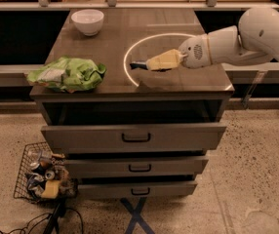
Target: Move rxbar blueberry near green rice chip bag
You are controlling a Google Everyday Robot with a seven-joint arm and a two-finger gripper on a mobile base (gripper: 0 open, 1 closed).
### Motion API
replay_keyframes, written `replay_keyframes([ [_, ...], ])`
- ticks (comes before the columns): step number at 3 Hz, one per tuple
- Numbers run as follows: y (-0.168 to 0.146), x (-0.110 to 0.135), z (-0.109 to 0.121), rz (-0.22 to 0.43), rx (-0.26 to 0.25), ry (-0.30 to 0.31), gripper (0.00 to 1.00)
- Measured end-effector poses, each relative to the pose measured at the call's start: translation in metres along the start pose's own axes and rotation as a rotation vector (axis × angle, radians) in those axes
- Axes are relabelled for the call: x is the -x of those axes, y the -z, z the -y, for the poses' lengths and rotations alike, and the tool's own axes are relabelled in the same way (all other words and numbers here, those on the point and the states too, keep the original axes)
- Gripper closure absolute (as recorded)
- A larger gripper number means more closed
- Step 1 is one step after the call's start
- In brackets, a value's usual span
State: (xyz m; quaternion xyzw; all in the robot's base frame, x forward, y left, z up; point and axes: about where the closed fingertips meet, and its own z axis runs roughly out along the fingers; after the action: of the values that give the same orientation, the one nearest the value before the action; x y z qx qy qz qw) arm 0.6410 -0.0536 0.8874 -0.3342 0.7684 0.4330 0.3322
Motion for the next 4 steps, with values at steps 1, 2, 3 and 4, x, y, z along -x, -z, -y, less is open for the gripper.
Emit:
replay_keyframes([
  [1,-0.006,-0.006,0.014,-0.101,-0.059,0.027,1.0],
  [2,-0.019,-0.016,0.03,-0.212,-0.097,0.057,1.0],
  [3,-0.023,-0.018,0.03,-0.222,-0.096,0.06,0.74],
  [4,-0.025,-0.018,0.03,-0.225,-0.092,0.06,0.51],
])
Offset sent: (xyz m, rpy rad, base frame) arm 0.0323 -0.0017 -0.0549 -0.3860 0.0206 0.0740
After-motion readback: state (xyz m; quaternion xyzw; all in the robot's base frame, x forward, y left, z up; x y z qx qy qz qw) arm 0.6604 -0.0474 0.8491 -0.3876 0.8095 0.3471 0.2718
